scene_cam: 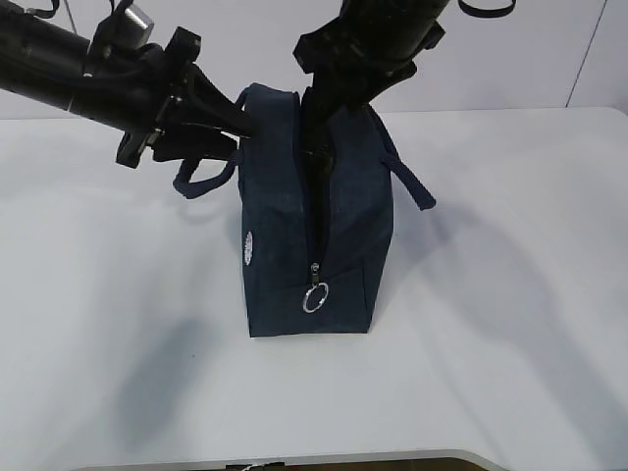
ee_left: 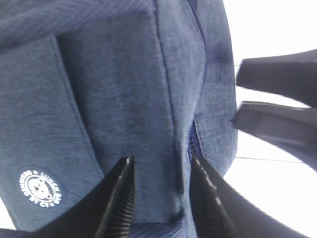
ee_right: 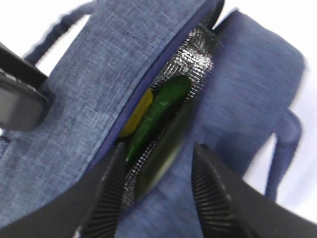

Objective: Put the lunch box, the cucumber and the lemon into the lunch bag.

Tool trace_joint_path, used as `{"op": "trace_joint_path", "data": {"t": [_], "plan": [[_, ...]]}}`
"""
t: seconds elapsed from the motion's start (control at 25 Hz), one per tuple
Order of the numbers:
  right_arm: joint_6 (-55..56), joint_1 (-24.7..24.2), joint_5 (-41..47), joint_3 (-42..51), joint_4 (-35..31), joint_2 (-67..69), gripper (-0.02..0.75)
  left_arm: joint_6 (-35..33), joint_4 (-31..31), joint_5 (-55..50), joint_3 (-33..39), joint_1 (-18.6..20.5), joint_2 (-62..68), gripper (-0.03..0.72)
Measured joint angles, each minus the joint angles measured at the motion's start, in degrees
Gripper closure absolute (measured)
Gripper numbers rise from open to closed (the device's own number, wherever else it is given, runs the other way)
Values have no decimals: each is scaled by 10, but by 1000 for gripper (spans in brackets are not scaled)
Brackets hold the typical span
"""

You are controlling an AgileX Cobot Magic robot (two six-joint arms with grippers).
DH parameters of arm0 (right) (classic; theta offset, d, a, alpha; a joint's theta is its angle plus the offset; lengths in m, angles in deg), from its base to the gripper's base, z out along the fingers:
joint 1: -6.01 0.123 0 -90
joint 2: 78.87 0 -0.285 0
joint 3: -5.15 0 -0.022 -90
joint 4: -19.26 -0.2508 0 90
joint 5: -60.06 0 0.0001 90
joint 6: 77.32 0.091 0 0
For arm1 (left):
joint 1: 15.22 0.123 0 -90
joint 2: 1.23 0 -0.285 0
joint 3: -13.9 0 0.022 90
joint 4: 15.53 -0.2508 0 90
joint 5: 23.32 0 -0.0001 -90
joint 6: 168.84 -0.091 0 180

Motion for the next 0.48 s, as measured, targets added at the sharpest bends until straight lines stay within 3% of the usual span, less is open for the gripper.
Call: {"op": "trace_joint_path", "data": {"t": [0.48], "plan": [[0, 0, 32, -47, -3, -1, 372, -3, 7, -28, 0, 2, -12, 416]]}}
